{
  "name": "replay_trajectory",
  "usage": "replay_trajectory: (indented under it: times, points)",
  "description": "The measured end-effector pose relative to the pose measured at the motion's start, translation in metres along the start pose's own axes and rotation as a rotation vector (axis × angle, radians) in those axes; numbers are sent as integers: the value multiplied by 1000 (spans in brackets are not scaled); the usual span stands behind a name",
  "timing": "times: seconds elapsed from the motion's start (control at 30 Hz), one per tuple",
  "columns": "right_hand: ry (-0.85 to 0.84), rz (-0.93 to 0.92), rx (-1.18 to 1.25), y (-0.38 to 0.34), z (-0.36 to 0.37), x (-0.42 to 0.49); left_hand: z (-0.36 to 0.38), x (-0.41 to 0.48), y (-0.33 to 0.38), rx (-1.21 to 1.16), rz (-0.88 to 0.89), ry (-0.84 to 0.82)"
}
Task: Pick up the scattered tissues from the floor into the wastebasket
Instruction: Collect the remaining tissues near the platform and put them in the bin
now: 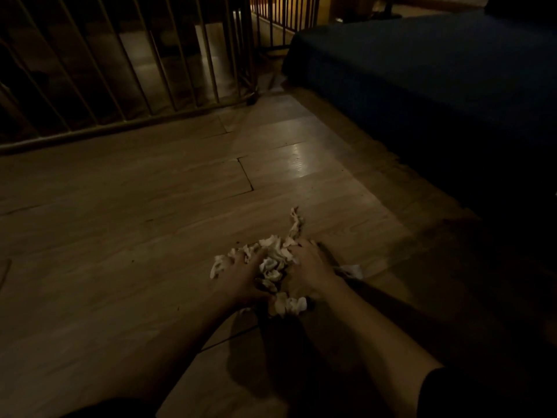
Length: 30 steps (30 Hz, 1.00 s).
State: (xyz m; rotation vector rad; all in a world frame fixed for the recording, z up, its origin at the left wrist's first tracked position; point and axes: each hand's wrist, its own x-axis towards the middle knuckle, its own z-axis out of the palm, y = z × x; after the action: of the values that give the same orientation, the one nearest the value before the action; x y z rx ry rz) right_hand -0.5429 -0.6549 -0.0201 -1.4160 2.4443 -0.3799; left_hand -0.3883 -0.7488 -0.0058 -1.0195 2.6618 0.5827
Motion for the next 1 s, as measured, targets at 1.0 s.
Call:
replay_trajectory:
  times: [1.0]
  points:
    - [633,254,149,77,-226,-196,-137,-60,283,-170,799,201]
